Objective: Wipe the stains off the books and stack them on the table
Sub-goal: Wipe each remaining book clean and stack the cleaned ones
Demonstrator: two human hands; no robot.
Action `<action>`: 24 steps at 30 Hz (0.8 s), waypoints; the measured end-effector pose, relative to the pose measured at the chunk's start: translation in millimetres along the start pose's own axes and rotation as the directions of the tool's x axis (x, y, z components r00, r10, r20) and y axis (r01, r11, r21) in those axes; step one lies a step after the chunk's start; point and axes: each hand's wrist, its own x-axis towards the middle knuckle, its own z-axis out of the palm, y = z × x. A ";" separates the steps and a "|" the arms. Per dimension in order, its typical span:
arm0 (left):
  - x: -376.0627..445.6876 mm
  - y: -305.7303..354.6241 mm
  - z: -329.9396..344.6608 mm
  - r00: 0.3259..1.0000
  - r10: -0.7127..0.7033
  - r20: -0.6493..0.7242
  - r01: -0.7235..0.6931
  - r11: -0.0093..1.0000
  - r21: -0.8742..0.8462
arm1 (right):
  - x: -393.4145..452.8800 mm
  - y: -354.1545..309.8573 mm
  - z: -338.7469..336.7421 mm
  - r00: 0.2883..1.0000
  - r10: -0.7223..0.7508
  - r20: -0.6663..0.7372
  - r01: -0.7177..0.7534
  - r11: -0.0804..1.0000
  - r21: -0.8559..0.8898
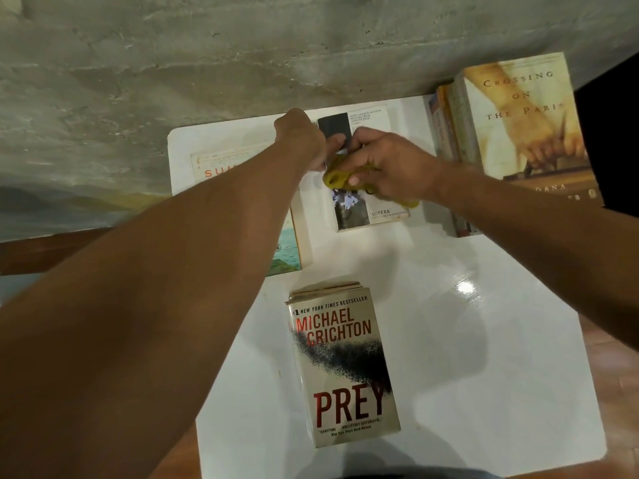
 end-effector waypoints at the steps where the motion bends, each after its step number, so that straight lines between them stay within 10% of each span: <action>1: 0.4 -0.2 0.7 1.000 0.002 0.010 -0.002 1.000 0.003 | -2.4 -0.2 3.5 0.999 -0.045 0.002 0.045 0.999 -0.001; 8: -3.5 4.2 4.1 0.998 -0.062 -0.010 0.063 0.998 0.027 | -5.4 -2.9 6.8 0.998 -0.046 -0.043 0.046 0.999 -0.020; 12: -6.3 9.8 7.0 0.997 -0.009 -0.083 0.012 0.999 0.040 | -18.3 -6.2 5.4 0.978 -0.070 0.197 0.080 0.996 -0.047; 24: -3.6 8.7 9.1 0.999 0.014 -0.049 -0.006 0.986 0.165 | -30.4 -8.7 4.2 0.997 0.069 0.030 -0.069 0.998 -0.012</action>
